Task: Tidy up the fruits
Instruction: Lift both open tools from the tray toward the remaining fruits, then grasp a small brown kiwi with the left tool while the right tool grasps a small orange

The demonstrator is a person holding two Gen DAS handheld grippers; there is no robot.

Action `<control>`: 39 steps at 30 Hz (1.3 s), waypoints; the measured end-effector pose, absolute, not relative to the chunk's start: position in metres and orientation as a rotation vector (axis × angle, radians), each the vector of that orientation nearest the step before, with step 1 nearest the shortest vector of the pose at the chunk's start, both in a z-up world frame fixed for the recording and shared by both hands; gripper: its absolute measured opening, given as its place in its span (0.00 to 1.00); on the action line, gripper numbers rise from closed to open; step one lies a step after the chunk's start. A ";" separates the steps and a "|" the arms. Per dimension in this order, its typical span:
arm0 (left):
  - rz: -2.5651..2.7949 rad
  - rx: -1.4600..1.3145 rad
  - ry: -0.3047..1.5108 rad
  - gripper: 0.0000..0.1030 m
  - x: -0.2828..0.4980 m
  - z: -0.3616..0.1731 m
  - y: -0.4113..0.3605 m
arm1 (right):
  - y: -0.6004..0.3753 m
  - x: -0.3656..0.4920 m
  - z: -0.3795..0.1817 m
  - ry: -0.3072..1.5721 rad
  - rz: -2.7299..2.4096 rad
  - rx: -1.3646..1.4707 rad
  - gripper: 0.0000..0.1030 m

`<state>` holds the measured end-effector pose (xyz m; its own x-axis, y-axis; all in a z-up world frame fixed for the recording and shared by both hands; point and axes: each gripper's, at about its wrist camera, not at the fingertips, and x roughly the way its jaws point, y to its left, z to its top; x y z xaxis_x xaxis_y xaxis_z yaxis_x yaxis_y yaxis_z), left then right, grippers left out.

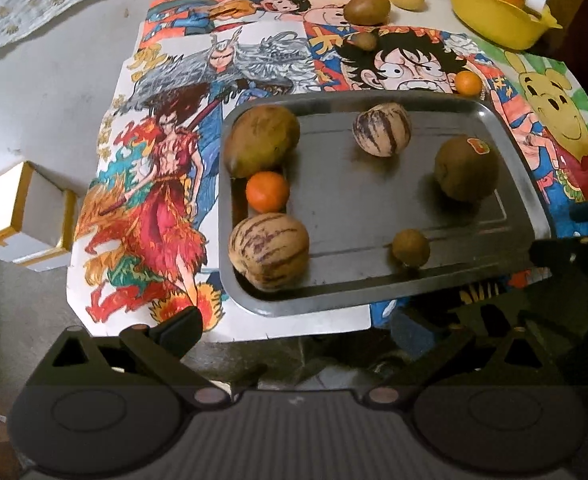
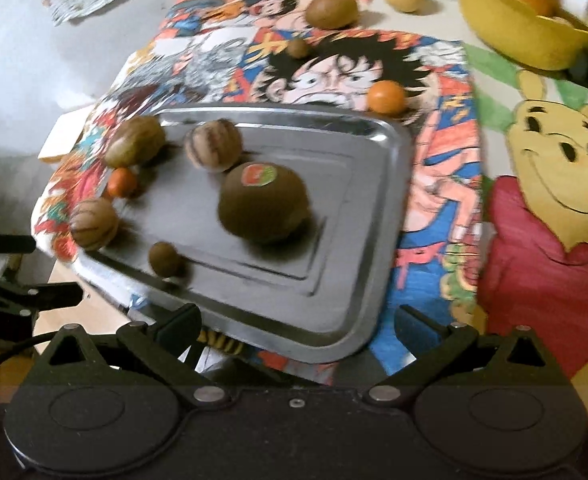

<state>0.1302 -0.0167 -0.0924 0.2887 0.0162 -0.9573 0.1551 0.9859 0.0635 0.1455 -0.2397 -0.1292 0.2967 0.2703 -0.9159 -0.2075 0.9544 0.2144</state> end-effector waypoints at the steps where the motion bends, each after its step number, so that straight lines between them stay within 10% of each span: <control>1: -0.096 0.163 1.274 0.99 0.132 -0.091 -0.018 | -0.242 0.146 -0.128 1.224 0.307 0.065 0.99; 39: -0.242 0.175 1.150 0.99 0.312 -0.076 -0.051 | -0.263 0.243 -0.117 0.990 0.115 0.177 0.99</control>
<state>0.3120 -0.0508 -0.0763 0.3868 -0.0996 -0.9168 0.2788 0.9603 0.0133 0.2435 -0.2634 -0.1174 0.5443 0.1768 -0.8200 -0.0164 0.9796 0.2002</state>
